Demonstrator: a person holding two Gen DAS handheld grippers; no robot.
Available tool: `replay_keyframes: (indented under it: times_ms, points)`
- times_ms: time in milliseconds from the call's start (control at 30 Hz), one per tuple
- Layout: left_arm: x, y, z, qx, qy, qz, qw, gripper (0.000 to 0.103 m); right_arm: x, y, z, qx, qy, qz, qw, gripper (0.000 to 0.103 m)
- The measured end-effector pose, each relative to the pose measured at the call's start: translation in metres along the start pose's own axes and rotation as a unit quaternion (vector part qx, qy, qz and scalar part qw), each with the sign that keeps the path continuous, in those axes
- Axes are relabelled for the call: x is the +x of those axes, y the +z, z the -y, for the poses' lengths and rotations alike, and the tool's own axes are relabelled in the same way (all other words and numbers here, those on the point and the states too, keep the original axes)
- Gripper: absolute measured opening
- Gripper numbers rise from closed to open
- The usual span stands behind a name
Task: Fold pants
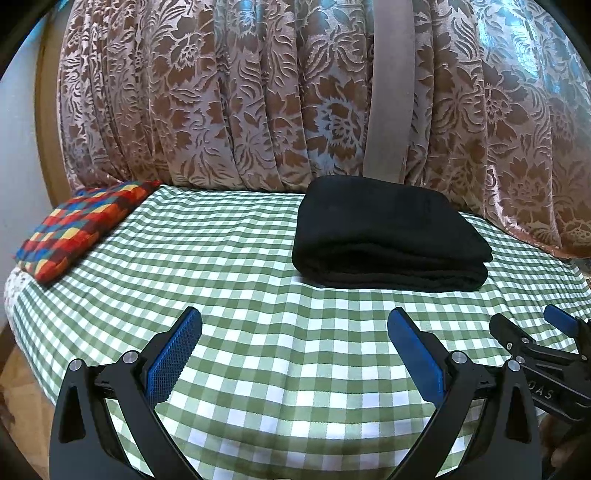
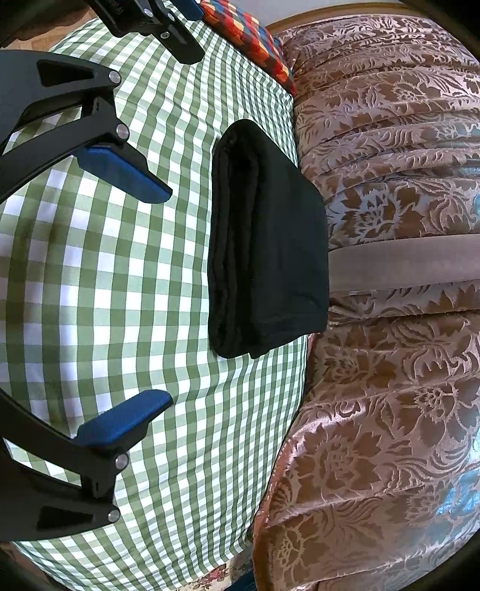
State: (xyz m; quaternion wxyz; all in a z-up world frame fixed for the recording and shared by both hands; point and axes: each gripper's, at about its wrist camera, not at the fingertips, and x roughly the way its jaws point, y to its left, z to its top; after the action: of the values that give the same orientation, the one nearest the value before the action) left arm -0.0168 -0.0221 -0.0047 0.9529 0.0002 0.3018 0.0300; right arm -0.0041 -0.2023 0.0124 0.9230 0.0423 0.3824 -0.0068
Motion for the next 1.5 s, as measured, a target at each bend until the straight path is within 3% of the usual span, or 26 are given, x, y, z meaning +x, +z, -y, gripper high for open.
replay_keyframes:
  times_ms: [1300,1500]
  points:
    - [-0.015,0.002,0.002,0.004,-0.001,0.022,0.9998,0.1,-0.006,-0.001,-0.003,-0.012,-0.001,0.011,1.0,0.101]
    - [-0.009,0.0,-0.001,0.0,-0.013,0.009,0.9999,0.1,-0.004,-0.003,-0.002,-0.015,-0.001,0.008,1.0,0.101]
